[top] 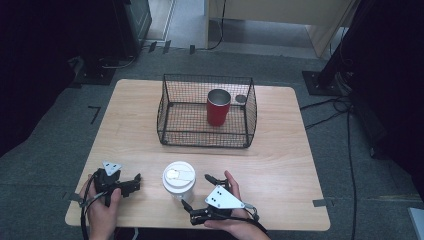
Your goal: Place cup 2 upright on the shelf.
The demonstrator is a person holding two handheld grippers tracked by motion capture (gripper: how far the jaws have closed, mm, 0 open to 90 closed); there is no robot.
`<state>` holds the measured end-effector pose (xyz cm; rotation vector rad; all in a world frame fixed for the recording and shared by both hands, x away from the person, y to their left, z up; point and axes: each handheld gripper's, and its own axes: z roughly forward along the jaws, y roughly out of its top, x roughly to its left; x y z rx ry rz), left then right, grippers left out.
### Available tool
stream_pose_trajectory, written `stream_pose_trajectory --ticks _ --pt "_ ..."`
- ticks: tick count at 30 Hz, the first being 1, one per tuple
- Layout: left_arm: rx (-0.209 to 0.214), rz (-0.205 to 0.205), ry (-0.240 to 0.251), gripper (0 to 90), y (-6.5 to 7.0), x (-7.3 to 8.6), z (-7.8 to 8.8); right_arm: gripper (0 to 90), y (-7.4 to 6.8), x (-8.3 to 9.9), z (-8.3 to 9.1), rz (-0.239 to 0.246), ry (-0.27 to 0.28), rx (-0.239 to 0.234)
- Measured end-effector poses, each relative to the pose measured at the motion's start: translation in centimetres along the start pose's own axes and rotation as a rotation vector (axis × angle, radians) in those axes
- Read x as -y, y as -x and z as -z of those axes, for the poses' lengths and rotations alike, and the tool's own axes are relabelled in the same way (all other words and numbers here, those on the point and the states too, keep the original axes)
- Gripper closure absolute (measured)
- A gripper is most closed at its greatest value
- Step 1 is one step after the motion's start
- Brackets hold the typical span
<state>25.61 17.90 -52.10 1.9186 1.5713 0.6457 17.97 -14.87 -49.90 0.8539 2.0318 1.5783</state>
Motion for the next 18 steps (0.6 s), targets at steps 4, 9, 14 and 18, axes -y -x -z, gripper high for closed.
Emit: stream_pose_trajectory --ticks 4,9,14,18 --pt "0.000 0.001 0.001 0.0 0.0 0.0 0.0 0.0 -0.1 -0.5 -0.3 0.004 0.008 -0.012" --pt "0.000 0.001 0.001 0.0 0.0 0.0 0.0 0.0 -0.5 -1.0 -0.8 0.002 0.014 -0.024" --pt "0.000 0.001 0.001 0.0 0.0 0.0 0.0 0.5 -0.5 -1.5 -1.3 -0.008 0.022 -0.031" --pt "0.000 0.001 0.001 0.0 0.0 0.0 0.0 0.8 -0.6 -1.8 -1.6 -0.018 0.022 -0.035"
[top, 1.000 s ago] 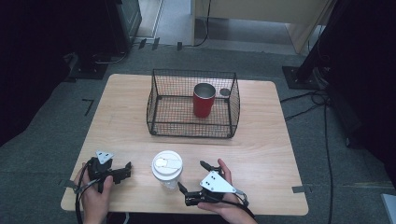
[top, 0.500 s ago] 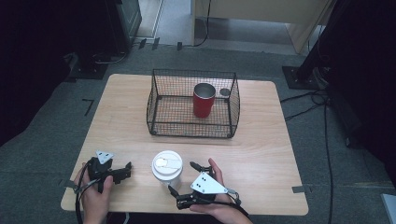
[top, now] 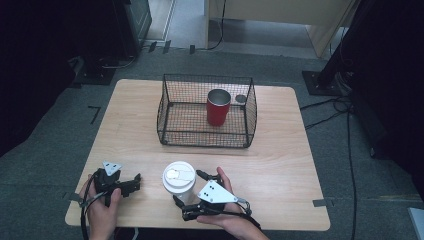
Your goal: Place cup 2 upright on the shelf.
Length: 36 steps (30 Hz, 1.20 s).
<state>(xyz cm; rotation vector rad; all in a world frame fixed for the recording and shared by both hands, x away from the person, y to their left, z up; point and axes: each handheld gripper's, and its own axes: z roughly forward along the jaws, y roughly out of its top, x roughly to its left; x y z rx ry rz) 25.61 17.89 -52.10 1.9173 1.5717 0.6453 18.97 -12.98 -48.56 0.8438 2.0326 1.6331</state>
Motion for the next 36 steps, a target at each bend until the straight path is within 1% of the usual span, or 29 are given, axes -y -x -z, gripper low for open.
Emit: stream_pose_trajectory --ticks 5,9,12,16,19,21,24,27,32,36 --pt "0.000 0.000 0.000 0.0 0.0 0.0 0.0 4.6 -0.2 -0.4 -0.5 -0.003 0.010 -0.007" --pt "0.000 0.000 0.001 0.0 0.0 0.0 0.0 7.1 -0.5 -0.7 -0.9 0.001 0.021 -0.002" --pt "0.000 0.000 0.001 0.0 0.0 0.0 0.0 7.4 -0.6 -0.9 -1.2 -0.007 0.024 0.002" --pt "0.000 0.000 0.001 0.0 0.0 0.0 0.0 12.5 -0.8 -0.9 -1.6 -0.020 0.035 0.000" --pt "0.000 0.000 0.001 0.0 0.0 0.0 0.0 14.5 -1.0 -1.0 -1.7 -0.024 0.046 0.004" --pt "0.000 0.000 0.000 0.0 0.0 0.0 0.0 15.1 -1.0 -1.0 -1.8 -0.018 0.051 0.005" --pt "0.000 0.000 0.001 0.0 0.0 0.0 0.0 15.8 -1.0 -1.1 -1.8 0.003 0.053 0.007" --pt "0.000 0.000 0.000 0.0 0.0 0.0 0.0 16.0 -1.0 -1.1 -1.7 0.007 0.057 0.009" --pt "0.000 -0.001 0.000 0.0 0.0 0.0 0.0 16.1 -1.0 -1.2 -1.5 0.009 0.098 0.016" --pt "0.000 0.000 0.000 0.0 0.0 0.0 0.0 16.1 -1.1 -1.5 -1.5 -0.010 0.117 0.017"
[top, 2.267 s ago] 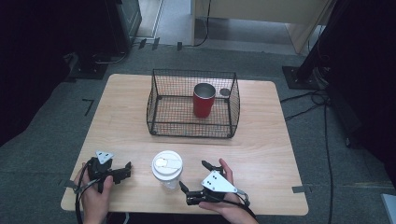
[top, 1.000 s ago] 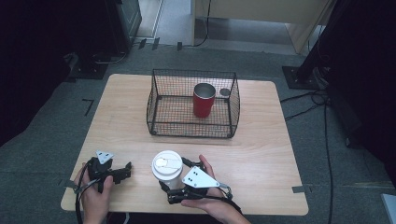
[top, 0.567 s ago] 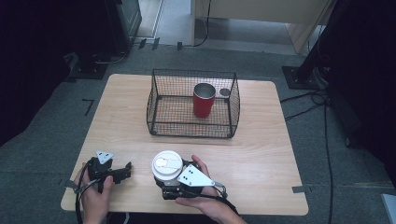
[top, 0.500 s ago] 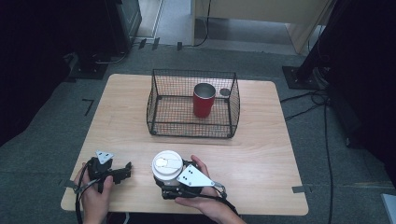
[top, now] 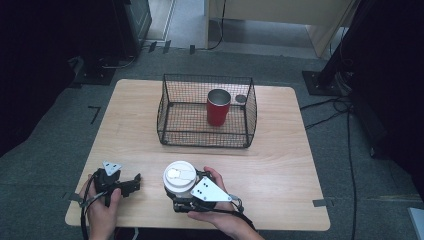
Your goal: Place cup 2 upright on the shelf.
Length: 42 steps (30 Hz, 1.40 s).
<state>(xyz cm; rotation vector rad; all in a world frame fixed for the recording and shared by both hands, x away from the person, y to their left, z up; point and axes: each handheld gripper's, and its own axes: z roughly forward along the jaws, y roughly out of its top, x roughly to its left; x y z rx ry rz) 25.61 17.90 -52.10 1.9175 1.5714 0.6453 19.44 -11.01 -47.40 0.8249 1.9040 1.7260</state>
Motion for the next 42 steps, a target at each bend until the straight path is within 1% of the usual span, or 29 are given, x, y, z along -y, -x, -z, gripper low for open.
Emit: stream_pose_trajectory --ticks 1,6,12,16,23,29,42 --pt "0.000 0.000 0.000 0.0 0.0 0.0 0.0 16.1 0.0 -0.1 0.0 -0.005 0.003 0.000" --pt "0.000 0.000 0.000 0.0 0.0 0.0 0.0 16.1 -0.1 -0.6 0.0 0.006 0.031 -0.001" --pt "0.000 -0.001 -0.001 0.0 0.0 0.0 0.0 16.1 -0.1 -1.6 0.1 0.007 0.066 0.003" --pt "0.000 -0.001 -0.003 0.0 0.0 0.0 0.0 16.1 0.2 -2.4 0.0 0.005 0.098 0.015" --pt "0.000 0.001 -0.001 0.0 0.0 0.0 0.0 16.1 0.5 -3.9 -0.3 0.007 0.130 0.027" --pt "0.000 0.002 0.000 0.0 0.0 0.0 0.0 16.0 0.6 -5.2 -0.5 0.023 0.154 0.034" --pt "0.000 -0.001 0.000 0.0 0.0 0.0 0.0 16.0 1.7 -7.4 -1.2 0.037 0.201 0.086"
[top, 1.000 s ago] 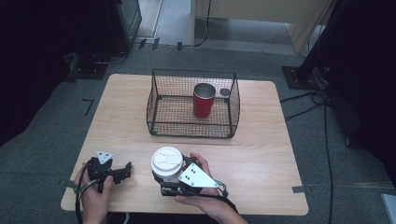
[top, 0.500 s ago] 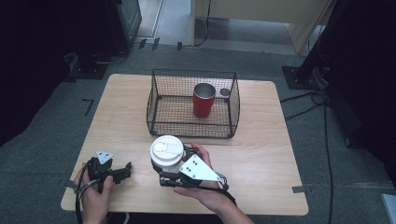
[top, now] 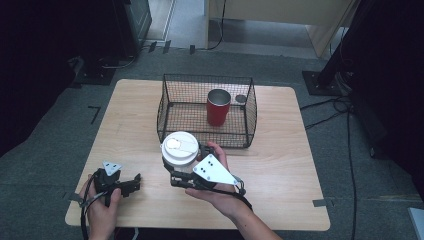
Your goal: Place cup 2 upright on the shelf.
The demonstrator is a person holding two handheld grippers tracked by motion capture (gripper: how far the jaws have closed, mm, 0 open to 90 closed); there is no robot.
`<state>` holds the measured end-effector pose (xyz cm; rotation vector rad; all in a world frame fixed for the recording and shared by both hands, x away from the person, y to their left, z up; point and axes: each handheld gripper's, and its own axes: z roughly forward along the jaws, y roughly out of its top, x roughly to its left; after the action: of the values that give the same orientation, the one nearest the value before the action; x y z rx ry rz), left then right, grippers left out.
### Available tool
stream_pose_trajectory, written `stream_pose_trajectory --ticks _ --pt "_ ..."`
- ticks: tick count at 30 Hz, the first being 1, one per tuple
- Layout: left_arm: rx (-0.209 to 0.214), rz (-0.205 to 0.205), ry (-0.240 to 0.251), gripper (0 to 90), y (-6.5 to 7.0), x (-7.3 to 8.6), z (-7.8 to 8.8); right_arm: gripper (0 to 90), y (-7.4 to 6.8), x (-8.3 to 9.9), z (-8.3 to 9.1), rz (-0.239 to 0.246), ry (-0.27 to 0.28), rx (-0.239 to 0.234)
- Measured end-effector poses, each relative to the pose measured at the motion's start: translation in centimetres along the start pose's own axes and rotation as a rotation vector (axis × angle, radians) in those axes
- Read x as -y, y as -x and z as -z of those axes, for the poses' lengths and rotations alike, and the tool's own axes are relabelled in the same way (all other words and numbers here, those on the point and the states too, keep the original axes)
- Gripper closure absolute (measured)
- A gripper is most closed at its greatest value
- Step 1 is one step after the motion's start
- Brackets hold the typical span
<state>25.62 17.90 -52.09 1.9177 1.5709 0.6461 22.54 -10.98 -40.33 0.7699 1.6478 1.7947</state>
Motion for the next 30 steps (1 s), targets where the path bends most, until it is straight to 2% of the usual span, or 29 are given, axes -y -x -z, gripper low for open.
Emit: stream_pose_trajectory --ticks 6,11,17,21,30 --pt "0.000 0.000 0.000 0.0 0.0 0.0 0.0 16.0 0.7 -1.0 -0.7 -0.024 0.033 0.012" --pt "0.000 0.000 -0.001 0.0 0.0 0.0 0.0 16.0 1.3 -1.8 -1.5 -0.020 0.058 0.025" --pt "0.000 0.000 -0.001 0.0 0.0 0.0 0.0 16.0 2.1 -2.6 -2.7 -0.011 0.084 0.084" --pt "0.000 0.000 -0.001 0.0 0.0 0.0 0.0 16.0 2.6 -3.0 -3.4 -0.013 0.099 0.093" --pt "0.001 0.001 -0.002 0.0 0.0 0.0 0.0 16.0 3.4 -3.9 -5.1 0.025 0.126 0.121"
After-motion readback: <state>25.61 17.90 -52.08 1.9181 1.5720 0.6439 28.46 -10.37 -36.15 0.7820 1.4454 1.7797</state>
